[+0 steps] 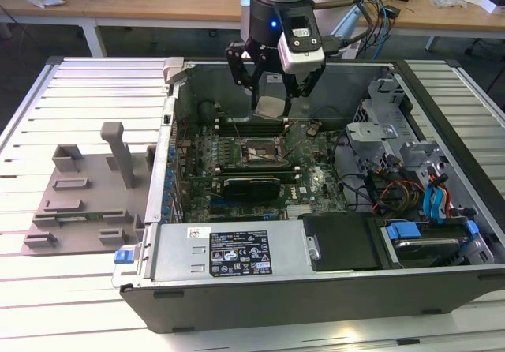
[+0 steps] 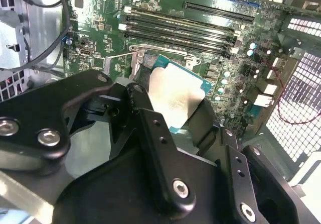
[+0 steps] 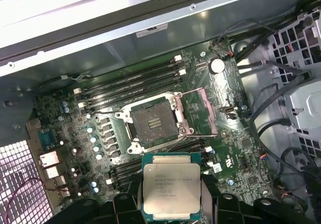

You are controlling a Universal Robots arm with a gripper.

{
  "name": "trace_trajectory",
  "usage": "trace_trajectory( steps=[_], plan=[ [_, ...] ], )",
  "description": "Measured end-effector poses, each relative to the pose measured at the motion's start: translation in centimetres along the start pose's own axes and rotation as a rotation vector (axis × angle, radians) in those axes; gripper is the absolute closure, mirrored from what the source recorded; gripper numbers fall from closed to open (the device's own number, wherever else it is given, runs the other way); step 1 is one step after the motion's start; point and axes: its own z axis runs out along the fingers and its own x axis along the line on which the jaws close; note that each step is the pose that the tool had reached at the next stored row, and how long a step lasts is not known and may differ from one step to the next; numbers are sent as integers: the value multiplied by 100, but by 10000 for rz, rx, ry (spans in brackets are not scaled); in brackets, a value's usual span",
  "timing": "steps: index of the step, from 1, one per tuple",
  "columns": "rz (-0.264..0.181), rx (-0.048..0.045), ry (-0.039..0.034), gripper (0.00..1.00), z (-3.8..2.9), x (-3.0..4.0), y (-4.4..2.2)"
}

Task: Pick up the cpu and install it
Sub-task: 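Place the cpu into insertion slot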

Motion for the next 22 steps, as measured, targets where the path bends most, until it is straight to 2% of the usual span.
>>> trace_trajectory(
  steps=[10, 18, 22],
  plan=[
    [811, 23, 15, 45, 5, 0, 0],
    [1962, 57, 35, 45, 8, 0, 0],
    [2368, 68, 43, 45, 9, 0, 0]
  ],
)
